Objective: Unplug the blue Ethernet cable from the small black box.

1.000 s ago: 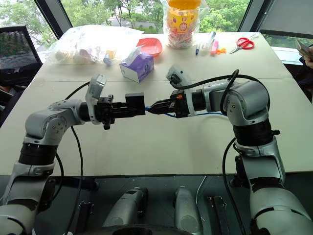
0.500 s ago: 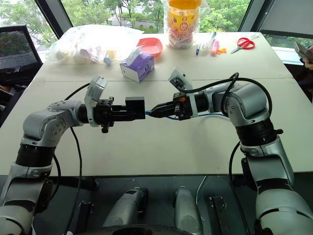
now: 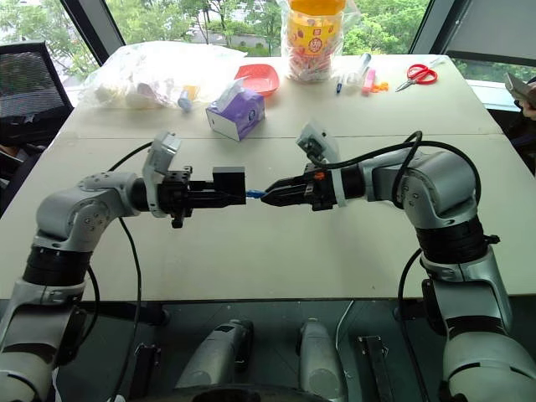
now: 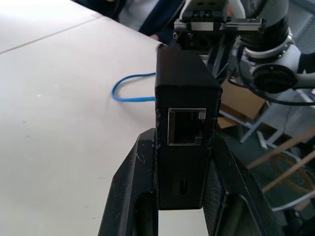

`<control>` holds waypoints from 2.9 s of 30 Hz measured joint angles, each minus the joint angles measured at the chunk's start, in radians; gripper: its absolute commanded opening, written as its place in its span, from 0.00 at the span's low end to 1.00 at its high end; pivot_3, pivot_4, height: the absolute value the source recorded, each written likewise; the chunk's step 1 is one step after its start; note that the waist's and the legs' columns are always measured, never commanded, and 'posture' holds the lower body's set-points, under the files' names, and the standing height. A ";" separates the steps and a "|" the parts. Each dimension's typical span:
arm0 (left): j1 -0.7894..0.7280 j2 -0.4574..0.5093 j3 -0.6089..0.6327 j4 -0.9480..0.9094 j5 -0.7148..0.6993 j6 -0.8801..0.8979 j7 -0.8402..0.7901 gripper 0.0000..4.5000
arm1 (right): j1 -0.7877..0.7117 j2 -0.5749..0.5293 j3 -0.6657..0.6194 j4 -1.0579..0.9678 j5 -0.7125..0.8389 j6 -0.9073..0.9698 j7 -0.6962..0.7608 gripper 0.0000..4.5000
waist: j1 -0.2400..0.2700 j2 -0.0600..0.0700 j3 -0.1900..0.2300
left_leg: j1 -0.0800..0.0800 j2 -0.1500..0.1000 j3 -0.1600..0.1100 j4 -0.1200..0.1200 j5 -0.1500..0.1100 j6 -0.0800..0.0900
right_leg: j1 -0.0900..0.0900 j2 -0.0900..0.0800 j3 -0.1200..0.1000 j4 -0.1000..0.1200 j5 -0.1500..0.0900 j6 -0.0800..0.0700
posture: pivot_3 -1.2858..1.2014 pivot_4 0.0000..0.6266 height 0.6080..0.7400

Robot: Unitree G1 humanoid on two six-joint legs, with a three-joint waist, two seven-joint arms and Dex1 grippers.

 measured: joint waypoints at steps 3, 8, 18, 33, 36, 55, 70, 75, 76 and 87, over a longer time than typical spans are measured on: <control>0.000 -0.009 -0.003 0.000 0.000 0.000 0.000 0.12 | -0.001 0.021 -0.004 -0.004 0.016 0.030 -0.028 0.91 | 0.001 0.000 0.000 | 0.000 0.000 0.000 0.000 0.000 0.000 | 0.000 0.000 0.000 0.000 0.000 0.000 | 0.52 0.24 1.00; 0.000 -0.018 -0.003 -0.004 -0.001 0.001 0.001 0.12 | -0.031 0.057 -0.006 0.006 0.046 0.081 -0.047 0.91 | -0.001 0.000 0.000 | 0.000 0.000 0.000 0.000 0.000 0.000 | 0.000 0.000 0.000 0.000 0.001 0.001 | 0.52 0.24 1.00; 0.000 -0.033 -0.005 -0.012 -0.002 0.001 0.002 0.12 | -0.080 0.100 -0.003 0.043 0.057 0.108 -0.071 0.79 | 0.000 0.000 0.000 | 0.000 0.000 0.000 0.000 0.000 0.000 | 0.000 0.000 0.000 0.000 0.002 0.003 | 0.52 0.24 1.00; 0.000 -0.041 -0.005 -0.012 -0.004 0.004 0.008 0.12 | -0.085 0.096 0.030 0.045 0.053 0.106 -0.071 0.40 | -0.001 0.000 0.000 | 0.000 0.000 0.000 0.000 0.000 0.000 | 0.000 0.000 0.000 0.000 0.002 0.003 | 0.52 0.24 1.00; 0.000 -0.041 -0.005 -0.013 -0.005 0.005 0.010 0.12 | -0.085 0.096 0.035 0.045 0.052 0.106 -0.071 0.40 | -0.001 0.000 0.000 | 0.000 0.000 0.000 0.000 0.000 0.000 | 0.000 0.000 0.000 0.000 0.002 0.003 | 0.52 0.24 1.00; 0.002 -0.031 0.000 -0.029 -0.012 0.004 -0.006 0.12 | -0.085 0.073 0.041 0.043 0.047 0.101 -0.041 0.01 | -0.001 0.000 0.000 | 0.000 0.000 0.000 0.000 0.000 0.000 | 0.000 0.000 0.000 0.000 0.002 0.003 | 0.52 0.24 1.00; 0.009 -0.015 -0.004 -0.033 -0.010 0.000 -0.028 0.12 | -0.098 0.077 0.059 0.057 0.044 0.111 -0.028 0.01 | -0.001 0.000 0.000 | 0.000 0.000 0.000 0.000 0.000 0.000 | 0.000 0.000 0.000 0.000 0.002 0.003 | 0.52 0.24 1.00; 0.013 -0.012 -0.018 -0.034 -0.006 0.005 -0.029 0.12 | -0.097 0.042 0.117 0.103 0.014 0.036 0.048 0.01 | -0.001 0.000 0.000 | 0.000 0.000 0.000 0.000 0.000 0.000 | 0.000 0.000 0.000 0.000 0.002 0.003 | 0.52 0.24 1.00; 0.016 -0.006 -0.018 -0.034 -0.004 0.005 -0.027 0.12 | -0.097 0.029 0.127 0.114 0.009 0.023 0.065 0.01 | -0.001 0.000 0.000 | 0.000 0.000 0.000 0.000 0.000 0.000 | 0.000 0.000 0.000 0.000 0.002 0.003 | 0.52 0.24 1.00; 0.025 0.016 -0.006 -0.049 0.002 -0.009 -0.007 0.12 | -0.080 -0.034 0.152 0.293 -0.142 -0.117 0.092 0.01 | -0.003 0.000 0.000 | 0.000 0.000 0.001 0.000 0.000 0.000 | 0.000 0.000 0.000 0.000 0.002 0.003 | 0.52 0.24 1.00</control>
